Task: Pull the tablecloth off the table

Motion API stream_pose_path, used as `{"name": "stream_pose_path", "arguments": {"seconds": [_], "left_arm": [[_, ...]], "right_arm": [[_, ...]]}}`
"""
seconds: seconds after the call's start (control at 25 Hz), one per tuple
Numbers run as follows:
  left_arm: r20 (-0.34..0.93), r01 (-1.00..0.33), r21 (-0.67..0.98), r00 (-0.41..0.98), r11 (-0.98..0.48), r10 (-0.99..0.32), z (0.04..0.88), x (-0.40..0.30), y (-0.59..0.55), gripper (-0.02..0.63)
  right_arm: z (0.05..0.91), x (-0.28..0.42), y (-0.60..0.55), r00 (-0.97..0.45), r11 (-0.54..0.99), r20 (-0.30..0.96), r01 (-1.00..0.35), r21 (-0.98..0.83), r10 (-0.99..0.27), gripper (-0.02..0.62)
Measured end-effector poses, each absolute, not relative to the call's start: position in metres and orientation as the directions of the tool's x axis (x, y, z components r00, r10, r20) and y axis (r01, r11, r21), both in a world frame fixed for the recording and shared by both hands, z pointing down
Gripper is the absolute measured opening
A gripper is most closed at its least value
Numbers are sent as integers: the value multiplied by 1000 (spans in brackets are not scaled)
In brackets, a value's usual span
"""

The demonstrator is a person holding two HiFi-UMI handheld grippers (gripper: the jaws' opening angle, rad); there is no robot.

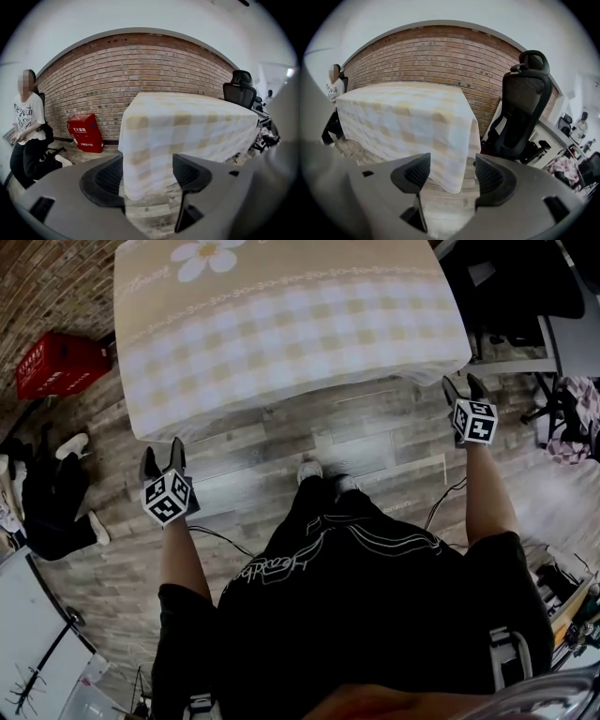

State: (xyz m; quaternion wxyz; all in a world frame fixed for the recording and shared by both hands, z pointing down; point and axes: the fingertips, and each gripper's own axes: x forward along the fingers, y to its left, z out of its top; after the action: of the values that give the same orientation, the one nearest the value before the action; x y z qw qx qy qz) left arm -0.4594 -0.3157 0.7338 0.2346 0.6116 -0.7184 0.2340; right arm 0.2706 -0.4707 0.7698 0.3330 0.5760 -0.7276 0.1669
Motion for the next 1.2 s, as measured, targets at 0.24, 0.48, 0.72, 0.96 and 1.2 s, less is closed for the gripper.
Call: {"name": "stream_pose_path", "arguments": {"seconds": [0.24, 0.48, 0.72, 0.96, 1.2], "left_arm": [[632, -991, -14, -111, 131, -767, 748, -511, -321, 316], [634, -994, 5, -81, 109, -769, 752, -513, -332, 316], [619, -993, 24, -77, 117, -782, 752, -512, -342, 314], [618, -993, 21, -81, 119, -782, 749, -511, -344, 200], [639, -990, -28, -122, 136, -760, 747, -510, -334, 52]], "right_arm": [[782, 230, -484, -156, 269, 689, -961, 58, -707, 273], [789, 220, -501, -206, 296, 686, -955, 15, -698, 272], [787, 206, -506, -256, 318, 666, -948, -29, -701, 268], [781, 209, -506, -239, 259, 638, -964, -64, -732, 37], [775, 207, -497, -247, 223, 618, -968, -117, -746, 5]]}}
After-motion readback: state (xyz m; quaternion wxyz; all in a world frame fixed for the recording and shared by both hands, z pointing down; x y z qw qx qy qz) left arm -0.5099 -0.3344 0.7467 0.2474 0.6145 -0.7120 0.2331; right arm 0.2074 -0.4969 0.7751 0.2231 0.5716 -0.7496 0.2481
